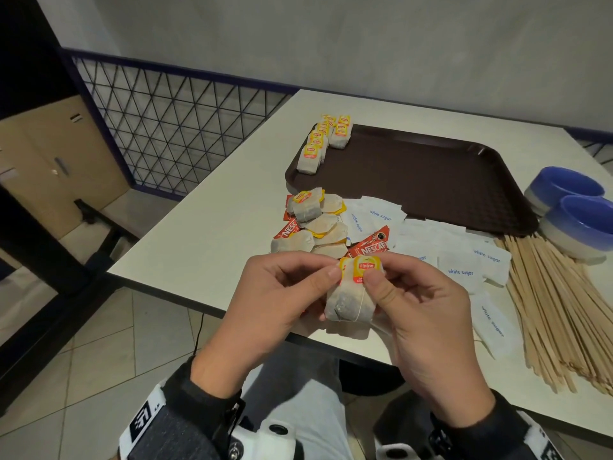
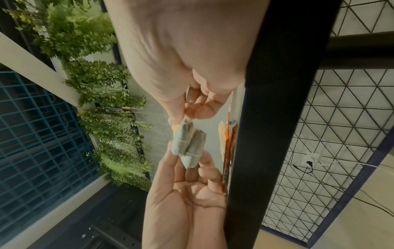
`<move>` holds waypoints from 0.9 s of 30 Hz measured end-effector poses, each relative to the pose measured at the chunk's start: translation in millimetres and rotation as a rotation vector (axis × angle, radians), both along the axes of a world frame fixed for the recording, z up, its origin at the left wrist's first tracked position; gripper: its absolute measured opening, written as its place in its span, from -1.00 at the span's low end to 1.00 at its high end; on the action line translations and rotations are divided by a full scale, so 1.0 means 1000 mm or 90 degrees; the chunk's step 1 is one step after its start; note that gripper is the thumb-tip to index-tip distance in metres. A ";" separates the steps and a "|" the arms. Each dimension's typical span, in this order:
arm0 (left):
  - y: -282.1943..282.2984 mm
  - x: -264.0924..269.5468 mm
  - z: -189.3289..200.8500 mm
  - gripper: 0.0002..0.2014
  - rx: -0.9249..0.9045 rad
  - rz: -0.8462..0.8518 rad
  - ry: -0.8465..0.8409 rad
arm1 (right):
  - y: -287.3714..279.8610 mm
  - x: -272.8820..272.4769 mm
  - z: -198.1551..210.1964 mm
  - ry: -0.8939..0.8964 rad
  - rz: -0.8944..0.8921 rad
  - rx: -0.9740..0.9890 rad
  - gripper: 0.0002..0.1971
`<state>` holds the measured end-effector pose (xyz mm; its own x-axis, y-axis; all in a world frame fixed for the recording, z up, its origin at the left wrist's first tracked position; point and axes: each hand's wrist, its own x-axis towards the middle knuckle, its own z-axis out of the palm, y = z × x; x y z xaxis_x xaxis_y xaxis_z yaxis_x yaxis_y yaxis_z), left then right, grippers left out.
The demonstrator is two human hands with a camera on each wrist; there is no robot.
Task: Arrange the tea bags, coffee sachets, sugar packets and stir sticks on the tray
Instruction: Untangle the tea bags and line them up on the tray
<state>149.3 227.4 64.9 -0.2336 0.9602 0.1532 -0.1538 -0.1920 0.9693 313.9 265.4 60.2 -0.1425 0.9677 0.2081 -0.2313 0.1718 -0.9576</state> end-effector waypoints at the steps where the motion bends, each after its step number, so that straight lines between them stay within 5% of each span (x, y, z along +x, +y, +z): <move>1: 0.001 0.001 -0.001 -0.89 -0.005 0.019 0.003 | -0.001 0.001 0.001 0.001 -0.006 0.002 -0.81; 8: 0.006 0.006 -0.005 -0.90 -0.044 0.115 -0.006 | -0.008 0.001 0.005 -0.021 -0.018 0.044 -0.73; 21: -0.005 0.009 0.006 -0.87 0.017 0.013 -0.013 | -0.007 -0.007 0.001 -0.064 -0.029 0.068 -0.76; 27: -0.003 0.010 0.004 -0.89 0.012 0.065 -0.013 | -0.010 -0.006 0.004 -0.068 -0.038 0.075 -0.81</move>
